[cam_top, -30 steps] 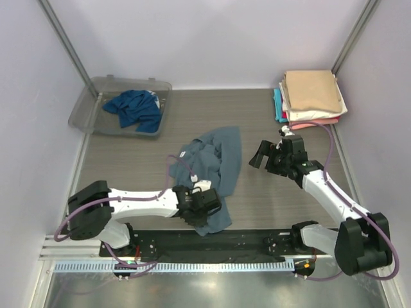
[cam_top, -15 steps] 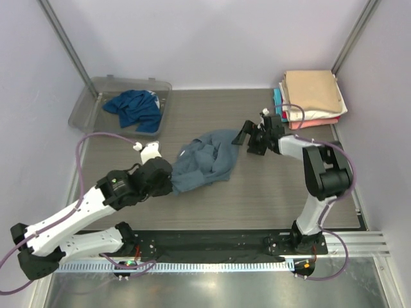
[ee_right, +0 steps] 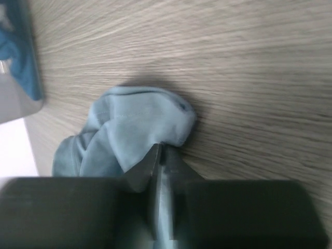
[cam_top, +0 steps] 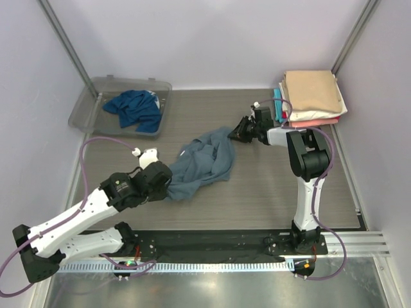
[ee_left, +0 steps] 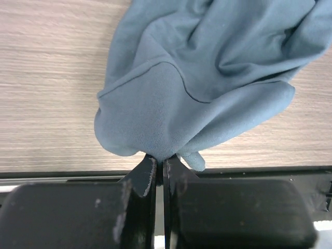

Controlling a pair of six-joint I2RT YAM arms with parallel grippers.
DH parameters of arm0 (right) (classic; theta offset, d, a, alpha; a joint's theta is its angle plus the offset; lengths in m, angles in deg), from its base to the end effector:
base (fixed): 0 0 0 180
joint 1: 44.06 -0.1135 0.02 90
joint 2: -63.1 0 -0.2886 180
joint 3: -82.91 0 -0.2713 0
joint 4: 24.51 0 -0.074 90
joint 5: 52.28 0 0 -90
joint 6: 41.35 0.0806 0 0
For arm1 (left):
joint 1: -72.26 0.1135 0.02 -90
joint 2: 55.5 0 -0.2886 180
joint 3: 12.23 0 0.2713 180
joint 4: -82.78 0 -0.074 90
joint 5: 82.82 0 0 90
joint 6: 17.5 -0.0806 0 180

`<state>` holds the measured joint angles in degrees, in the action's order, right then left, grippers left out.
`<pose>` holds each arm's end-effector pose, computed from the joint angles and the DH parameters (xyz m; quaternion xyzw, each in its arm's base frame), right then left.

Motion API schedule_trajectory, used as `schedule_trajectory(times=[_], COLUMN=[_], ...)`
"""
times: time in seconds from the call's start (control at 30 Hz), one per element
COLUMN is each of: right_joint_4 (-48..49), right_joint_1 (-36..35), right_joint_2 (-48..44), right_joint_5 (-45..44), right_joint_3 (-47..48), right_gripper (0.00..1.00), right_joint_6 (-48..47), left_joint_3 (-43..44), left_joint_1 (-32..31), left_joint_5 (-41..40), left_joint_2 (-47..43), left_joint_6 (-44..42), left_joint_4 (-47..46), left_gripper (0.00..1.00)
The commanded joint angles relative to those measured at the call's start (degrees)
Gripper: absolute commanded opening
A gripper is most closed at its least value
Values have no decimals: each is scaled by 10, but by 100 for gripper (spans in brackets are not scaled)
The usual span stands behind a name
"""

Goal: Fold and stack the t-shirts
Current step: Flatten the tshirt out

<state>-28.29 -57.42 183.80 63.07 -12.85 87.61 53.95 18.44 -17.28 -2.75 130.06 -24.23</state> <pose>0.4762 0.1486 0.1056 0.1061 0.8835 0.3596 0.2807 0.1355 -0.1287 0.2792 -0.0864 0.9407 -0.0967 0.3135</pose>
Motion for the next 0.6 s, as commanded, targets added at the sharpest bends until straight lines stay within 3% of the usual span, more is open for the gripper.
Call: schedule_trajectory(times=[0.0, 0.07, 0.27, 0.57], right_joint_4=[-18, -10, -86, -292], right_joint_1=[-5, -5, -3, -2], right_joint_2=[11, 1, -125, -477], right_joint_5=[-6, -5, -47, -148], right_joint_3=[0, -8, -24, 33], right_gripper=[9, 1, 1, 1], right_joint_6=[-4, -6, -56, -90], left_joint_3=[33, 54, 175, 449], left_joint_1=[12, 16, 28, 28], left_joint_5=[-30, -40, -126, -199], left_joint_2=[-4, -10, -24, -3], left_joint_6=[-18, -25, -76, -229], left_joint_4=[11, 25, 116, 120], left_gripper=[0, 0, 0, 0])
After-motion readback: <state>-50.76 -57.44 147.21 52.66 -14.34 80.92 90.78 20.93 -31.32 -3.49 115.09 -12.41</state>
